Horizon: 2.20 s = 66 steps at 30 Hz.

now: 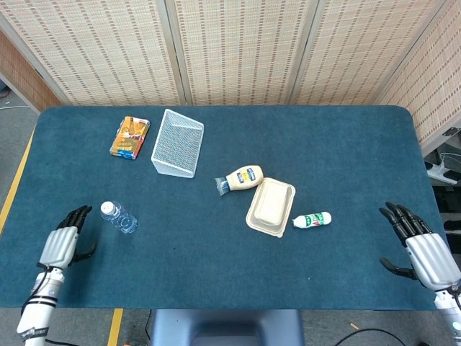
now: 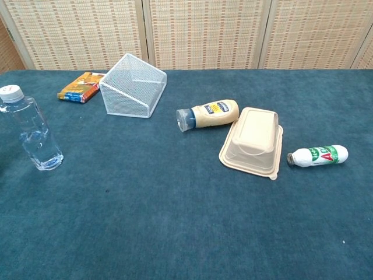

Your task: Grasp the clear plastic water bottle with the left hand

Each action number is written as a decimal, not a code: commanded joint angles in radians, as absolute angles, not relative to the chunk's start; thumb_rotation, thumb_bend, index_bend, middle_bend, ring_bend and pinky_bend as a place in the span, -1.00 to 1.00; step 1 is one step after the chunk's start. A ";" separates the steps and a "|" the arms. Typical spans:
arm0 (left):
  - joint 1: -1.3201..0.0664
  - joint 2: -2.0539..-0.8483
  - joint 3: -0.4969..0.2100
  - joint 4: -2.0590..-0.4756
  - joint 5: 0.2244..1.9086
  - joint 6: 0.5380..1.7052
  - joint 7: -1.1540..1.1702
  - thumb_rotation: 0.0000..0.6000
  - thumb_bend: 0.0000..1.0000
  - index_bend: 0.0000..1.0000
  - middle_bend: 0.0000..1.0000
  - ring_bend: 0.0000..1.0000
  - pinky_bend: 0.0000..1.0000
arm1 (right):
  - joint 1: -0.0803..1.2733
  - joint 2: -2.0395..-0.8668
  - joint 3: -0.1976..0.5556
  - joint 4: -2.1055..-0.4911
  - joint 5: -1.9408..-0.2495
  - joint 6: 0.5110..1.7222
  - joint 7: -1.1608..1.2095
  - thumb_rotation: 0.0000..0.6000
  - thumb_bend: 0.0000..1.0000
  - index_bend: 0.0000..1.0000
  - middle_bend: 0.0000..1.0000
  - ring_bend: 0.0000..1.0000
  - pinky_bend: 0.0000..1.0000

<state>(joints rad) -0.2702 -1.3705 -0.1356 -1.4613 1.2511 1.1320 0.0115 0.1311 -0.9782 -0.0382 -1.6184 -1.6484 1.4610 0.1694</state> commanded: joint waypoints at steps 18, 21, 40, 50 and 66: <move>-0.331 -1.534 -0.239 -1.424 1.160 1.048 -0.318 1.00 -0.21 -1.00 -0.97 -1.00 -0.70 | 0.160 -0.969 -0.039 -1.642 -1.623 1.371 0.134 1.00 -0.76 -1.00 -1.00 -1.00 -0.67; -0.337 -1.535 -0.244 -1.425 1.151 1.020 -0.368 1.00 -0.21 -1.00 -0.94 -1.00 -0.70 | 0.163 -0.967 -0.040 -1.646 -1.620 1.359 0.129 1.00 -0.76 -1.00 -1.00 -1.00 -0.66; -0.316 -1.659 -0.303 -1.374 1.175 1.233 -0.403 1.00 0.01 -0.02 0.04 -0.26 -0.62 | 0.183 -0.966 -0.044 -1.653 -1.608 1.304 0.102 1.00 -0.76 -1.00 -1.00 -1.00 -0.66; -0.358 -1.663 -0.216 -1.072 1.527 1.576 0.076 1.00 0.03 0.20 0.22 -0.09 -0.23 | 0.192 -0.960 -0.050 -1.667 -1.597 1.271 0.085 1.00 -0.76 -1.00 -1.00 -1.00 -0.65; -0.317 -1.451 -0.215 -1.626 1.340 1.305 -0.837 1.00 0.14 0.34 0.33 0.00 -0.04 | 0.193 -0.953 -0.054 -1.677 -1.595 1.262 0.080 1.00 -0.76 -1.00 -1.00 -1.00 -0.65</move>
<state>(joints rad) -0.3341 -1.5747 -0.2167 -1.3156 1.4641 1.4686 -0.3422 0.1932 -0.9535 -0.0541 -1.6765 -1.5945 1.2616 0.0802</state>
